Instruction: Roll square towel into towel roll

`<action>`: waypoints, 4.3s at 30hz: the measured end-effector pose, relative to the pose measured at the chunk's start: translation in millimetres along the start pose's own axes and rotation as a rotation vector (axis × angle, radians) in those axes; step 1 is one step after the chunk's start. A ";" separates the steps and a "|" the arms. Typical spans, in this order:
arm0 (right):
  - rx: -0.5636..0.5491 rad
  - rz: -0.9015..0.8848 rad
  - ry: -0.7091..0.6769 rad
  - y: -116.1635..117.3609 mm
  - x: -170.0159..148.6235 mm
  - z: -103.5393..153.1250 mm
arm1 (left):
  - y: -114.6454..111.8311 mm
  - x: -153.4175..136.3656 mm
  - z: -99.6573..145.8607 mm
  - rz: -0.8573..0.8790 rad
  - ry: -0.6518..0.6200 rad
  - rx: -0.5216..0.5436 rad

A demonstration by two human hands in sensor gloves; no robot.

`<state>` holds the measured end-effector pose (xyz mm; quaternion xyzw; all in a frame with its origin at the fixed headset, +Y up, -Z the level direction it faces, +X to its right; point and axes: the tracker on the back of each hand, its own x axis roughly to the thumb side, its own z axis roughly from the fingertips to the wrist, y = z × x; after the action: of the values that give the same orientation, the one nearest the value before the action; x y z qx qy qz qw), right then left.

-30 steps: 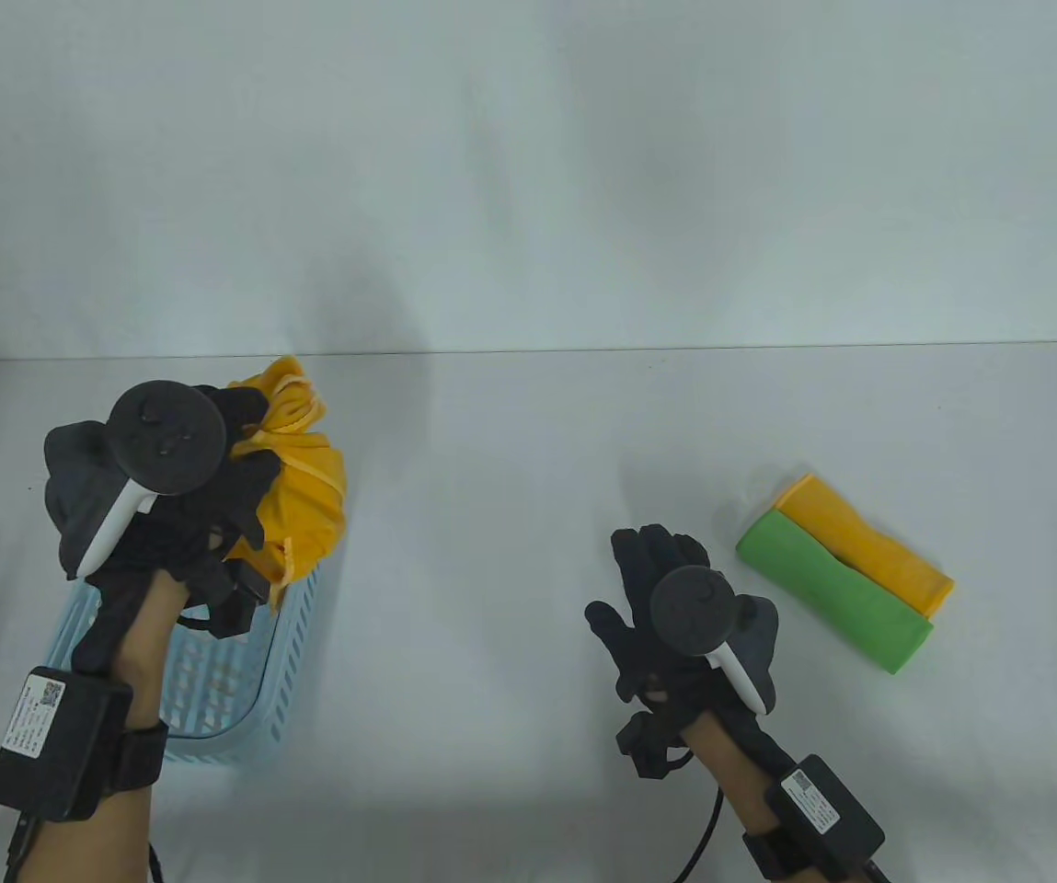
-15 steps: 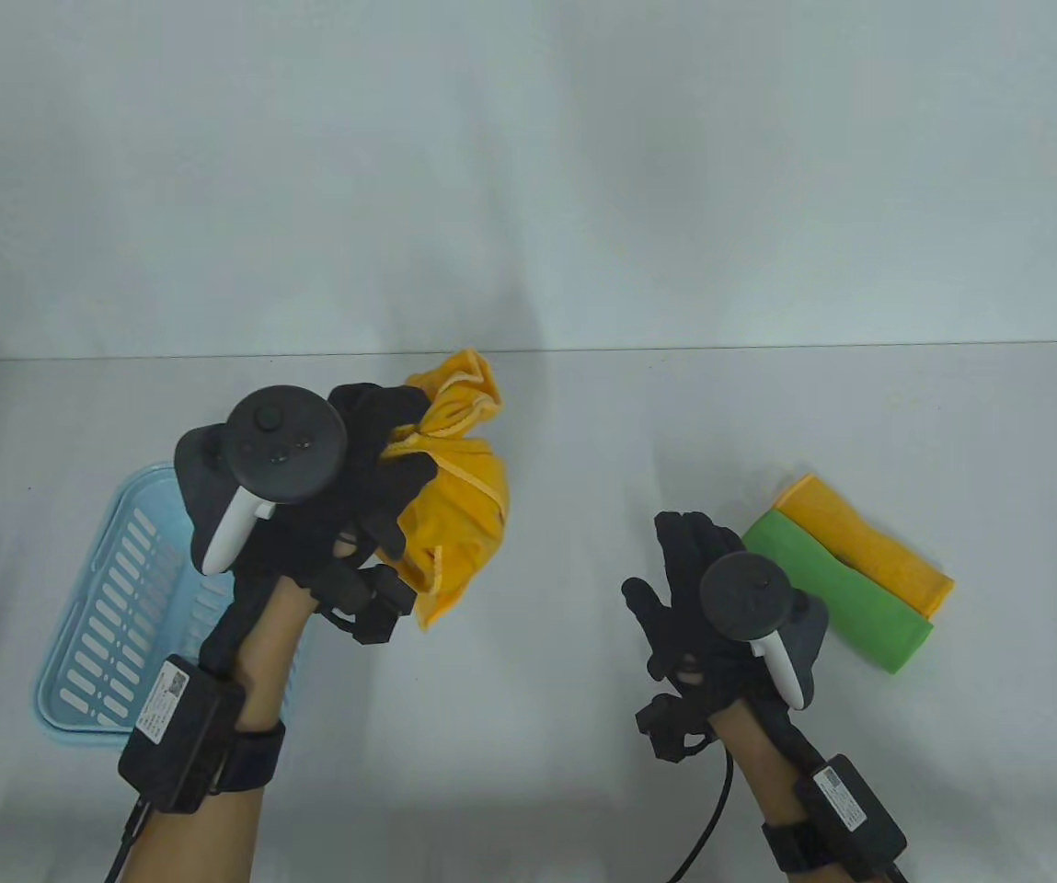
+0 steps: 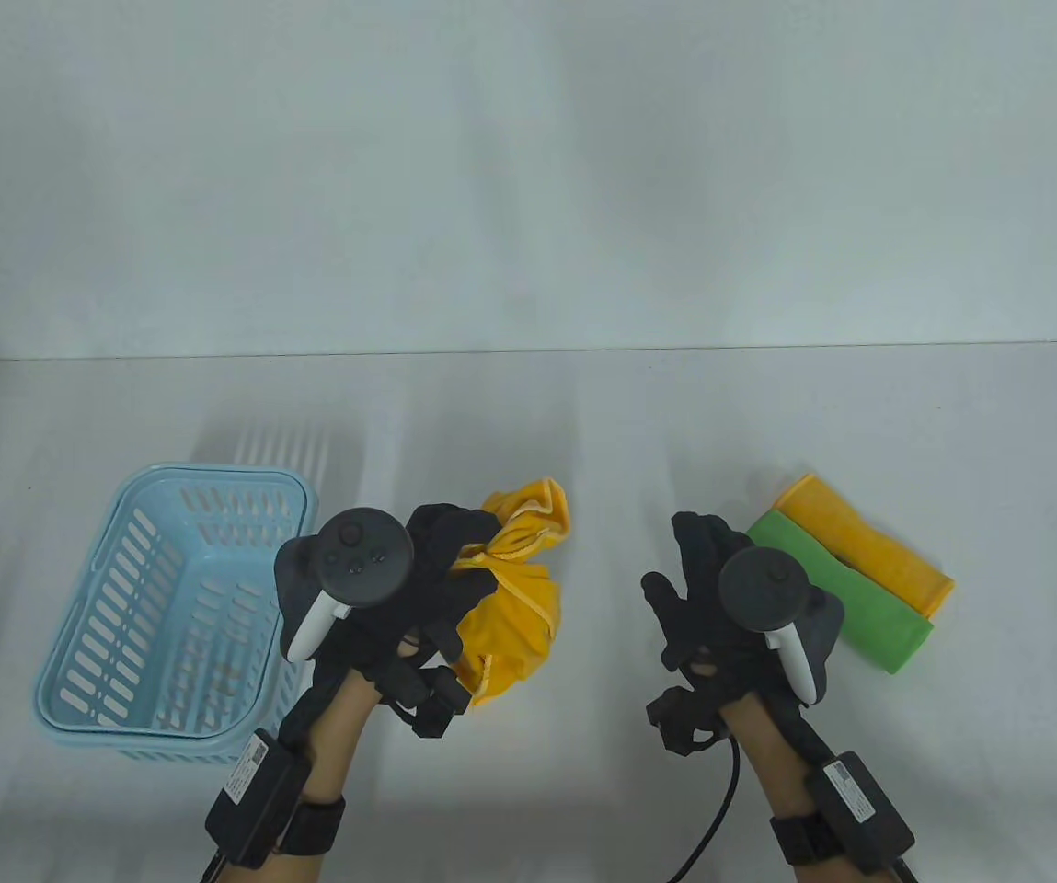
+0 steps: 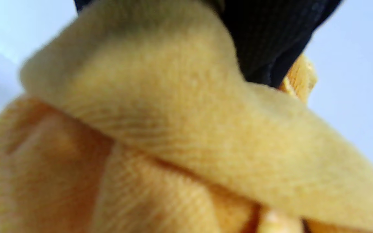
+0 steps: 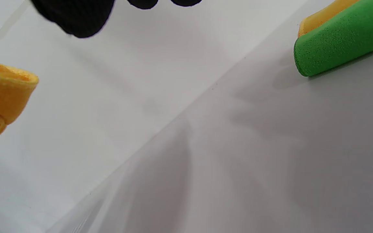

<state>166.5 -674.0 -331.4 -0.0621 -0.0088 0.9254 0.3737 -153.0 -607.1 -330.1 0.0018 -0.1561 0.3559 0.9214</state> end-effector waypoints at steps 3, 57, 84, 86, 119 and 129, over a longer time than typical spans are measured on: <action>0.006 0.001 0.006 2.3 -2.5 -1.8 | -7.6 -7.1 1.9 -0.016 -0.003 -0.036; 0.120 -0.348 -0.102 7.9 20.4 7.5 | -21.0 -12.2 7.3 -0.127 -0.029 -0.073; 0.271 -0.123 -0.302 18.1 52.9 19.6 | -47.2 -1.5 4.2 -0.229 -0.075 -0.177; 0.286 -0.048 -0.303 21.2 53.3 20.8 | -47.3 -2.6 4.4 -0.222 -0.075 -0.178; 0.040 -0.227 -0.164 -97.0 143.4 -7.0 | -29.4 -22.9 11.4 -0.114 0.086 -0.032; 0.017 -0.271 -0.227 -134.4 171.7 4.0 | -30.6 -23.9 11.3 -0.112 0.090 -0.061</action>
<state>136.4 -458.1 -337.7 0.0478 -0.0514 0.8676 0.4922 -152.9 -646.9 -323.0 -0.0337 -0.1248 0.2986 0.9456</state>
